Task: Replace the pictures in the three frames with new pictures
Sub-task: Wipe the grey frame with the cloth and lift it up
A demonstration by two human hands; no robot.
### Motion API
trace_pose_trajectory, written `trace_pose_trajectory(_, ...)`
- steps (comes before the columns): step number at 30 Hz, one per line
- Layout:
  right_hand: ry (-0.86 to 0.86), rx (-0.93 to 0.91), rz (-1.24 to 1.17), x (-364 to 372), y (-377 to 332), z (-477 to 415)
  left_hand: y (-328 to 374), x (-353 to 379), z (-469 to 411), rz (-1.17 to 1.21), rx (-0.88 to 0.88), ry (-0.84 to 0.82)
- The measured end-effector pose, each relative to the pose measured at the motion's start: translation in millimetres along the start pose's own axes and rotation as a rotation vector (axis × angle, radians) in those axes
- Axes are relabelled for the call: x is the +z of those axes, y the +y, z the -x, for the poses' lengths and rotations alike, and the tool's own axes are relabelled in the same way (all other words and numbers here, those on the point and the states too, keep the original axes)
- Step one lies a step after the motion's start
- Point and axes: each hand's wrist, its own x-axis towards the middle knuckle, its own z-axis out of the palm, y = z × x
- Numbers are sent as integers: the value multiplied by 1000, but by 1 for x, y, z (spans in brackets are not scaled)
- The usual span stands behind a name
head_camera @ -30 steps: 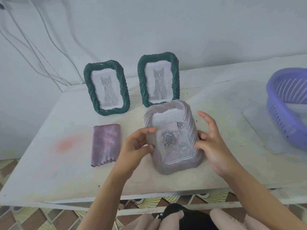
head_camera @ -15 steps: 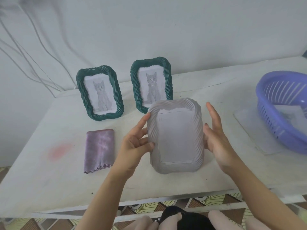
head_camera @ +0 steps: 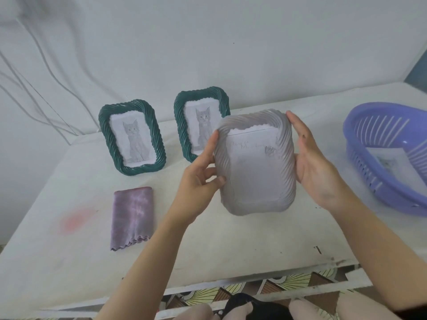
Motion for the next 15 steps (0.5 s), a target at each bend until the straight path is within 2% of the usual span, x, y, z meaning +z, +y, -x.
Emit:
trace_pose_trajectory(8, 3, 139, -94, -46, -34, -59, 8, 29, -69, -146, 24, 64)
trace_pose_trajectory(15, -30, 240, -70, -93, -46, -102, 0, 47, -118, -240, 0, 130)
